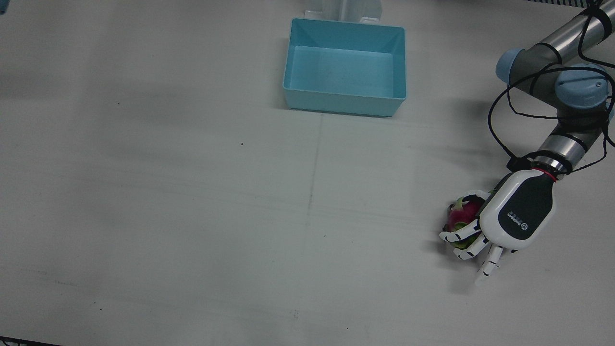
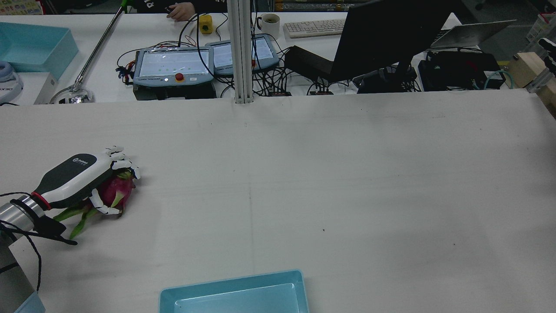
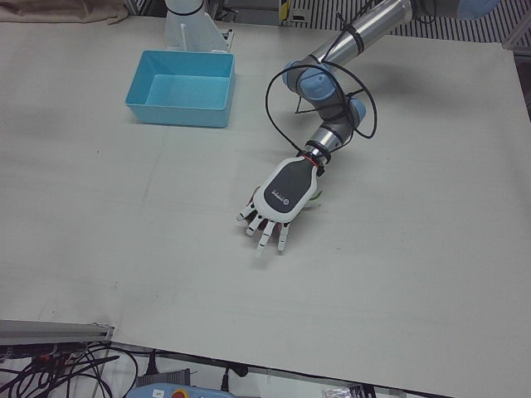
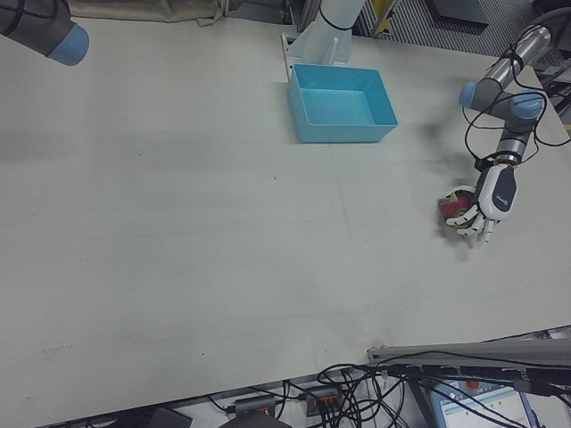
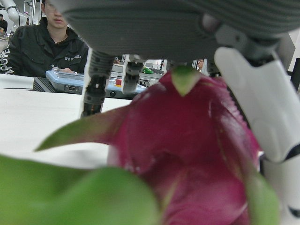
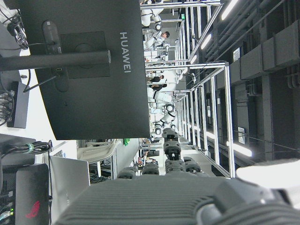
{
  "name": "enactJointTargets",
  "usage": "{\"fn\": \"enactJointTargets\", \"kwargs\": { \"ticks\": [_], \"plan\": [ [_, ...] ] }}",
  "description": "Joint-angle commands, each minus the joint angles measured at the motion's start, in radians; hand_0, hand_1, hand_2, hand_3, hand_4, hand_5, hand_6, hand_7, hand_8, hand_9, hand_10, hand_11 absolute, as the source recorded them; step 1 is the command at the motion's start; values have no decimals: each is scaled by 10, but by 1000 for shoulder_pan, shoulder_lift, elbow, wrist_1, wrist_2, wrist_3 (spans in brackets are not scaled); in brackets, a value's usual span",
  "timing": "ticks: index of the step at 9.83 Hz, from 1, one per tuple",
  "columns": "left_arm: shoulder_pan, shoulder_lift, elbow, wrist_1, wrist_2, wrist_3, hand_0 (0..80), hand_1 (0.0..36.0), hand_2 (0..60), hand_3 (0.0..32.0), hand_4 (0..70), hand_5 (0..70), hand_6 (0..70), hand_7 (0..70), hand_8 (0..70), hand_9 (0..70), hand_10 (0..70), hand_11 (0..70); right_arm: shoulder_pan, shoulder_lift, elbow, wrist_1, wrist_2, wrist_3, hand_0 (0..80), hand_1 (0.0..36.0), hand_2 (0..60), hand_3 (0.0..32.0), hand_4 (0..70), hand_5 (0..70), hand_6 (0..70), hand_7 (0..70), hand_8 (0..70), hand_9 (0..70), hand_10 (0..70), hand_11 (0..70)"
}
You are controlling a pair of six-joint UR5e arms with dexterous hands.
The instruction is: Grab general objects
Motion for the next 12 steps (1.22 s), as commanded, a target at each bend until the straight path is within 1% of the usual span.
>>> {"fn": "enactJointTargets", "kwargs": {
  "ticks": [1, 2, 3, 4, 5, 6, 7, 8, 9, 10, 11, 12],
  "plan": [
    [17, -4, 7, 5, -1, 8, 541, 192, 307, 0, 410, 468, 397, 700, 273, 450, 604, 700, 0, 0, 1, 0, 0, 0, 0, 0, 0, 0, 0, 0, 0, 0, 0, 0, 0, 0],
    [16, -8, 0, 14, 0, 8, 529, 163, 308, 0, 507, 523, 487, 700, 358, 546, 696, 700, 0, 0, 1, 0, 0, 0, 0, 0, 0, 0, 0, 0, 0, 0, 0, 0, 0, 0],
    [16, -11, -10, 26, 0, 3, 517, 136, 312, 0, 579, 570, 565, 700, 425, 628, 700, 700, 0, 0, 1, 0, -2, 0, 0, 0, 0, 0, 0, 0, 0, 0, 0, 0, 0, 0],
    [16, -13, -26, 38, 6, -5, 506, 108, 320, 0, 655, 633, 664, 700, 497, 700, 700, 700, 0, 0, 0, 0, 0, 0, 0, 0, 0, 0, 0, 0, 0, 0, 0, 0, 0, 0],
    [14, -25, -57, 74, 9, -6, 497, 82, 320, 0, 700, 678, 700, 700, 548, 700, 700, 700, 0, 0, 1, 0, 0, 0, 0, 0, 0, 0, 0, 0, 0, 0, 0, 0, 0, 0],
    [13, -59, -75, 119, 12, -8, 488, 64, 335, 0, 700, 700, 700, 700, 586, 700, 700, 700, 0, 0, 1, 0, 0, 0, 0, 0, 0, 0, 0, 0, 0, 0, 0, 0, 0, 0],
    [11, -89, -94, 156, 12, -9, 481, 50, 356, 0, 700, 700, 700, 700, 623, 700, 700, 700, 0, 0, 0, 0, 0, 0, 0, 0, 0, 0, 0, 0, 0, 0, 0, 0, 0, 0],
    [10, -105, -102, 170, 23, -44, 472, 32, 384, 0, 700, 700, 700, 700, 667, 700, 700, 700, 0, 0, 0, 0, 0, 0, 0, 0, 0, 0, 0, 0, 0, 0, 0, 0, 0, 0],
    [7, -108, -102, 172, 31, -105, 469, 13, 386, 0, 700, 700, 700, 700, 700, 700, 700, 700, 0, 0, 0, 0, 0, 0, 0, 0, 0, 0, 0, 0, 0, 0, 0, 0, 0, 0],
    [4, -106, -102, 175, 32, -156, 465, 0, 378, 0, 700, 700, 700, 700, 700, 700, 700, 700, 0, 0, 1, 0, 0, 0, 0, 0, 0, 0, 0, 0, 0, 0, 0, 0, 0, 0],
    [-1, -108, -97, 180, 63, -225, 462, 0, 384, 0, 700, 700, 700, 700, 700, 700, 700, 700, 0, 0, 1, 0, 0, 0, 0, 0, 0, 0, 0, 0, 0, 0, 0, 0, 0, 0],
    [-41, -108, -93, 172, 118, -289, 460, 0, 414, 0, 700, 700, 700, 700, 700, 700, 700, 700, 0, 0, 0, 0, 0, 0, 0, 0, 0, 0, 0, 0, 0, 0, 0, 0, 0, 0]
  ]
}}
